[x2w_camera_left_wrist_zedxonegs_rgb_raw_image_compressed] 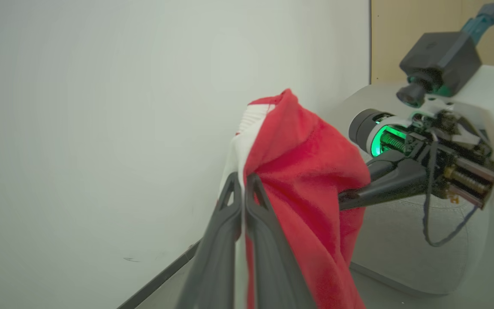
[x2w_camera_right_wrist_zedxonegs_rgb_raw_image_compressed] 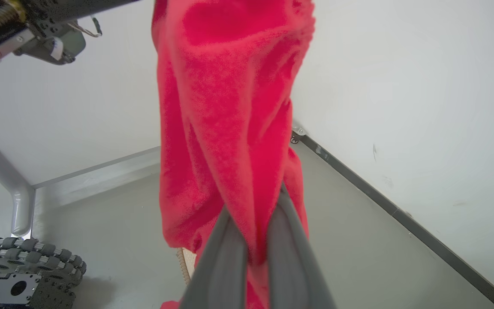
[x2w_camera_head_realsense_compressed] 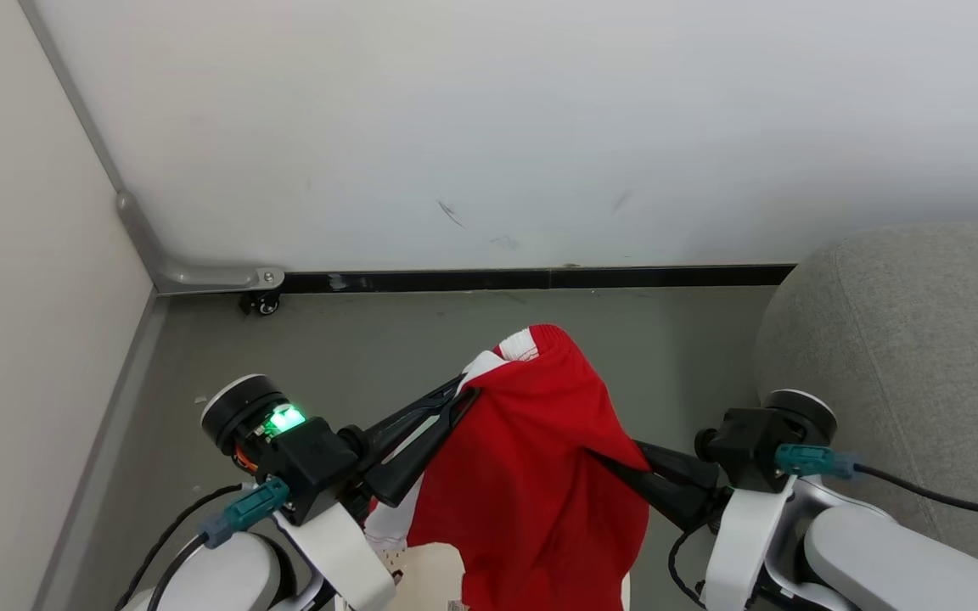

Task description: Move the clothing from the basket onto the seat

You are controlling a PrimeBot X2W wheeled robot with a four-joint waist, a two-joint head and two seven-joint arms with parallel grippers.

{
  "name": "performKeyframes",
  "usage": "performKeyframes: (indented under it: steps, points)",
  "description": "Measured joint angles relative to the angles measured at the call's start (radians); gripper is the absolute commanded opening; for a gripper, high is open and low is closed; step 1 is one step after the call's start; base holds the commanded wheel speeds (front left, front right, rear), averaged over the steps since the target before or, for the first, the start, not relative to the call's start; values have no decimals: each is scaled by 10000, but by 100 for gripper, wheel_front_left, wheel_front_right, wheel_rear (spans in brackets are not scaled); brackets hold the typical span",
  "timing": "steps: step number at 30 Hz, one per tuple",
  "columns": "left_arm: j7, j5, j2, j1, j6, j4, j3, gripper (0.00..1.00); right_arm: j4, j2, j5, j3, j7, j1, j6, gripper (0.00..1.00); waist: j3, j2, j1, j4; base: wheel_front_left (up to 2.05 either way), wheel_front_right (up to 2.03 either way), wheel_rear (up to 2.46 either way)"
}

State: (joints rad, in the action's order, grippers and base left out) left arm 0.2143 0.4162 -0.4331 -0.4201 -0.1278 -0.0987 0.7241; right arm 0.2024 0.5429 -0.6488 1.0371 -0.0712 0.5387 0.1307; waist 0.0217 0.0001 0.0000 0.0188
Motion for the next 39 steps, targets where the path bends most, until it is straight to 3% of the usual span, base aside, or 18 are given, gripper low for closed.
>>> performKeyframes:
  steps: [3,4,5,6,39]
  points:
    - [-27,203,-48,76,0,-63,84,40,79,128,-138,-192,-121,-2,0,0,-5,0,0,-78,0,0,0]
    - [-27,240,-50,81,0,-81,105,56,123,169,-219,-272,-182,-2,0,0,-8,0,0,-107,0,0,0]
    - [-27,286,-56,83,0,-86,125,84,167,205,-284,-334,-199,-2,0,0,-11,0,0,-136,0,0,0]
    - [-27,395,-56,95,0,-92,150,98,199,236,-332,-387,-270,-5,0,0,-14,0,0,-167,0,0,0]
    - [73,1467,-909,301,0,508,1498,100,476,1060,-656,-1582,-694,-7,0,0,-210,0,0,-1321,0,0,0]
